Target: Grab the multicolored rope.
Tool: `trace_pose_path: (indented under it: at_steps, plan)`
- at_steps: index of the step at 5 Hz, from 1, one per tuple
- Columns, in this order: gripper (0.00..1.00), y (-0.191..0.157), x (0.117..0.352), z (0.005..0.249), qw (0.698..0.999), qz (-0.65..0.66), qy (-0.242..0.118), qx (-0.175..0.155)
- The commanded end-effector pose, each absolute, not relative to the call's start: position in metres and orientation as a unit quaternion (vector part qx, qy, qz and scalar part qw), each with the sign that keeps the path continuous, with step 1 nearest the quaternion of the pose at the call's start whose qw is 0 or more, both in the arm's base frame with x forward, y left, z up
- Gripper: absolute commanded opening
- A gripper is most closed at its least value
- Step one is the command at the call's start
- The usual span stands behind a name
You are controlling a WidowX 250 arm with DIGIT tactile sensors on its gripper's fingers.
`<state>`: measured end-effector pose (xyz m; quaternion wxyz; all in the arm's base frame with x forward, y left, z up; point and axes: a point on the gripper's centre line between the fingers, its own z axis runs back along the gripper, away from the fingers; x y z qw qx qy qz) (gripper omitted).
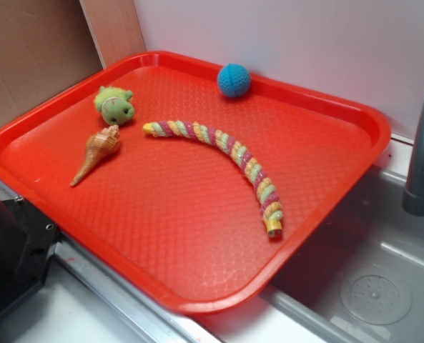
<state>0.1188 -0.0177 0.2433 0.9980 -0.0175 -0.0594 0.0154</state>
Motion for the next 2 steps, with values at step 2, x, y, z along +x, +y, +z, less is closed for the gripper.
trace_pose_path:
  at_steps: [2]
  plan:
    - [1.00, -0.019, 0.137, 0.243, 0.992, 0.106, -0.062, -0.039]
